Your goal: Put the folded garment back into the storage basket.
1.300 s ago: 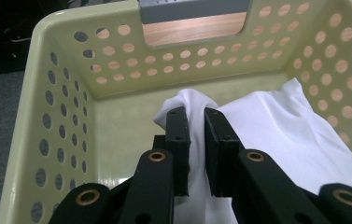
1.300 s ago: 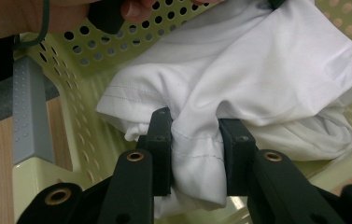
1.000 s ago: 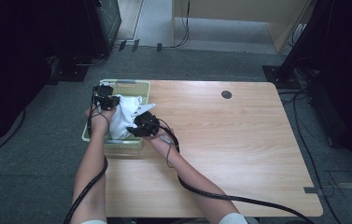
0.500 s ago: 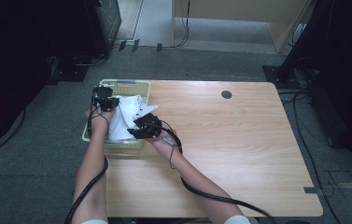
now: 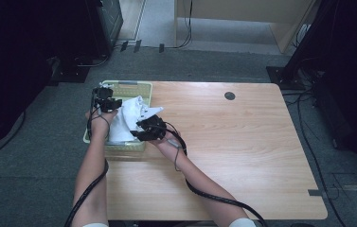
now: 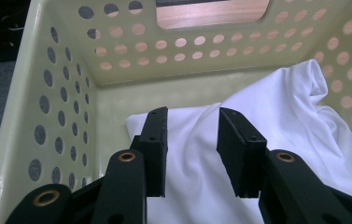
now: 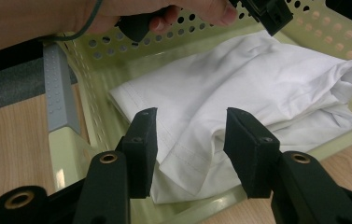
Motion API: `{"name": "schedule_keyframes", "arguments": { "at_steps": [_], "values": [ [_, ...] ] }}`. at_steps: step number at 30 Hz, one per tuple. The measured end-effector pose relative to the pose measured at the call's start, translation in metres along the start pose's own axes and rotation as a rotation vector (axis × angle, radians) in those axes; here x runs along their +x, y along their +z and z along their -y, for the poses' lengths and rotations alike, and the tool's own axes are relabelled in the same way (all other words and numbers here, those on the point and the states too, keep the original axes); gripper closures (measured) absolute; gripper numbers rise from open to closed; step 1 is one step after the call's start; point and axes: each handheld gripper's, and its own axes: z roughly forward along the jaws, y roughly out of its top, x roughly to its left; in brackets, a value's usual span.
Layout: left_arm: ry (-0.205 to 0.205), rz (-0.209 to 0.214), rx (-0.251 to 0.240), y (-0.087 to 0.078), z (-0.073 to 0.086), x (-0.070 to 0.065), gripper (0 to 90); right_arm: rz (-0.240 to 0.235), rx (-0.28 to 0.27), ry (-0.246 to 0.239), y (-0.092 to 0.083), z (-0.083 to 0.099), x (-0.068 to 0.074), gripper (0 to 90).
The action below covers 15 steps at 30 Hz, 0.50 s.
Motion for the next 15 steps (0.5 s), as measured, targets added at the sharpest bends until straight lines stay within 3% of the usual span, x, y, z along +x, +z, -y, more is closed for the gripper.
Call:
{"name": "schedule_keyframes", "arguments": {
  "at_steps": [15],
  "values": [
    [-0.025,0.026,0.014,-0.001,0.0097,-0.0075,52.1,-0.036,0.018,-0.059,-0.006,0.0001,-0.0004,51.2]
  ]
}}
